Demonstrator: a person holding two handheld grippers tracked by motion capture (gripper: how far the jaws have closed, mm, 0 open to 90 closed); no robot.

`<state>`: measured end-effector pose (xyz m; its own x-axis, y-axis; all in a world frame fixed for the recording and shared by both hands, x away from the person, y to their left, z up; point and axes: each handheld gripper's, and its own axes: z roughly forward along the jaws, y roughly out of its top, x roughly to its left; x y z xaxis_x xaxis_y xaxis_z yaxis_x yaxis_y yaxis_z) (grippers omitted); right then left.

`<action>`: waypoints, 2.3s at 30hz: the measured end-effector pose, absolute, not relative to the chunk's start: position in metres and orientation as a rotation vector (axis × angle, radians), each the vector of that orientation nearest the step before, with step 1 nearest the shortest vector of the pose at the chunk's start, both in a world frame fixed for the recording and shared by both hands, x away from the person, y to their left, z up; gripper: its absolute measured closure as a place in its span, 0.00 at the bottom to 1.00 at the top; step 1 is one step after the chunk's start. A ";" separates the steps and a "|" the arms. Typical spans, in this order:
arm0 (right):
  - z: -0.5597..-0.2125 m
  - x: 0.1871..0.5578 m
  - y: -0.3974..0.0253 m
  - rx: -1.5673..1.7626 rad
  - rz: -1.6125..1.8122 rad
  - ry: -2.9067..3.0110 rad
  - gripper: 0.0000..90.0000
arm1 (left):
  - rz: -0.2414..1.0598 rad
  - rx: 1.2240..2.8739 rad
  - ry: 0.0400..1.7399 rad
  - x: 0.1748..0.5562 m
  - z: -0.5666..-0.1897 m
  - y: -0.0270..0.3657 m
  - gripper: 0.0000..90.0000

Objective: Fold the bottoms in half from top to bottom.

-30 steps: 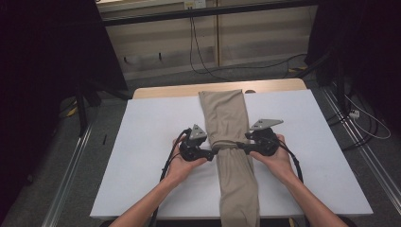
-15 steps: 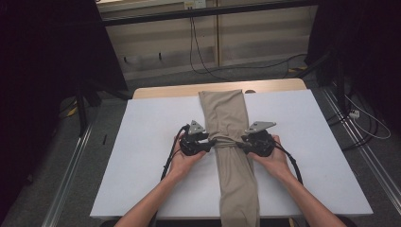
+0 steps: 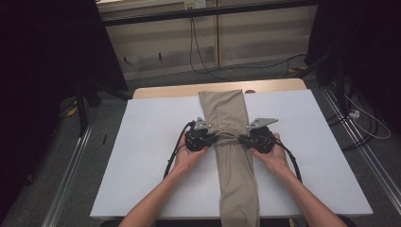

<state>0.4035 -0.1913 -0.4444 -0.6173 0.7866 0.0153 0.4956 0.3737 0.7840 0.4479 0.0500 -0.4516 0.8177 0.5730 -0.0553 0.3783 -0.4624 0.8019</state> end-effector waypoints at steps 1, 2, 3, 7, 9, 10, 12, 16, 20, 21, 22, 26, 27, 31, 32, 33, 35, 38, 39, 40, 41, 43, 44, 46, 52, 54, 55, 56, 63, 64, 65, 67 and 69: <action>-0.443 0.403 -0.192 1.122 1.123 2.276 0.94 | 0.270 2.115 0.686 0.446 -0.449 0.051 0.94; -0.440 0.401 -0.194 1.124 1.138 2.277 0.94 | 0.259 2.116 0.670 0.444 -0.446 0.052 0.94; -0.438 0.399 -0.196 1.125 1.153 2.281 0.94 | 0.245 2.104 0.667 0.441 -0.443 0.053 0.94; -0.427 0.385 -0.199 1.107 1.201 2.286 0.94 | 0.225 2.102 0.643 0.424 -0.433 0.057 0.94; -0.422 0.376 -0.199 1.099 1.221 2.294 0.94 | 0.190 2.103 0.633 0.414 -0.433 0.059 0.94; -0.421 0.371 -0.200 1.098 1.238 2.303 0.94 | 0.190 2.110 0.623 0.410 -0.433 0.060 0.94; -0.421 0.362 -0.202 1.099 1.261 2.321 0.94 | 0.179 2.120 0.601 0.398 -0.431 0.062 0.94; -0.422 0.341 -0.203 1.106 1.294 2.350 0.94 | 0.134 2.123 0.574 0.379 -0.429 0.067 0.94; -0.419 0.317 -0.202 1.065 1.302 2.382 0.94 | 0.090 2.134 0.540 0.358 -0.428 0.073 0.94; -0.419 0.309 -0.202 1.053 1.302 2.392 0.94 | 0.082 2.131 0.535 0.353 -0.427 0.073 0.94; -0.420 0.303 -0.202 1.050 1.302 2.397 0.94 | 0.073 2.138 0.524 0.347 -0.427 0.074 0.94; -0.419 0.280 -0.201 1.040 1.328 2.415 0.94 | 0.057 2.140 0.488 0.326 -0.425 0.079 0.94; -0.418 0.275 -0.201 1.030 1.325 2.420 0.94 | 0.054 2.135 0.483 0.321 -0.424 0.080 0.94; -0.415 0.253 -0.199 1.016 1.331 2.420 0.94 | 0.039 2.127 0.460 0.302 -0.425 0.082 0.94; -0.416 0.248 -0.199 1.015 1.332 2.419 0.94 | 0.038 2.130 0.452 0.297 -0.424 0.082 0.94; -0.416 0.243 -0.199 1.016 1.332 2.424 0.94 | 0.029 2.137 0.445 0.293 -0.424 0.083 0.94; -0.418 0.233 -0.199 1.011 1.340 2.432 0.94 | 0.021 2.140 0.434 0.286 -0.423 0.084 0.94; -0.418 0.221 -0.198 1.009 1.355 2.448 0.94 | 0.002 2.151 0.409 0.272 -0.423 0.087 0.94; -0.417 0.217 -0.198 1.000 1.360 2.453 0.94 | -0.008 2.150 0.401 0.267 -0.423 0.088 0.94; -0.416 0.212 -0.197 0.993 1.362 2.461 0.94 | -0.007 2.153 0.394 0.263 -0.422 0.089 0.94; -0.415 0.208 -0.196 0.981 1.365 2.466 0.94 | -0.018 2.152 0.396 0.260 -0.421 0.090 0.94; -0.413 0.200 -0.195 0.970 1.360 2.474 0.94 | -0.032 2.150 0.384 0.253 -0.419 0.091 0.94; -0.413 0.196 -0.195 0.965 1.364 2.479 0.94 | -0.054 2.151 0.382 0.250 -0.418 0.092 0.94; -0.411 0.188 -0.195 0.968 1.388 2.486 0.94 | -0.102 2.170 0.368 0.240 -0.419 0.093 0.94; -0.415 0.183 -0.192 0.969 1.374 2.496 0.66 | -0.089 2.148 0.389 0.243 -0.423 0.098 0.65; -0.416 0.189 -0.194 0.983 1.391 2.481 0.62 | -0.064 2.128 0.397 0.250 -0.423 0.100 0.59; -0.416 0.192 -0.194 0.986 1.386 2.471 0.62 | -0.057 2.118 0.406 0.254 -0.423 0.101 0.52; -0.417 0.196 -0.195 0.993 1.374 2.469 0.60 | -0.020 2.120 0.416 0.258 -0.424 0.102 0.48; -0.426 0.229 -0.199 1.029 1.310 2.436 0.52 | 0.141 2.132 0.567 0.296 -0.434 0.105 0.31; -0.428 0.234 -0.199 1.035 1.305 2.430 0.52 | 0.164 2.127 0.581 0.300 -0.435 0.106 0.30; -0.429 0.239 -0.200 1.039 1.304 2.422 0.51 | 0.169 2.121 0.604 0.304 -0.436 0.106 0.29; -0.430 0.249 -0.201 1.054 1.300 2.409 0.49 | 0.191 2.116 0.617 0.313 -0.437 0.107 0.25; -0.431 0.258 -0.203 1.062 1.289 2.386 0.46 | 0.208 2.099 0.639 0.321 -0.437 0.108 0.25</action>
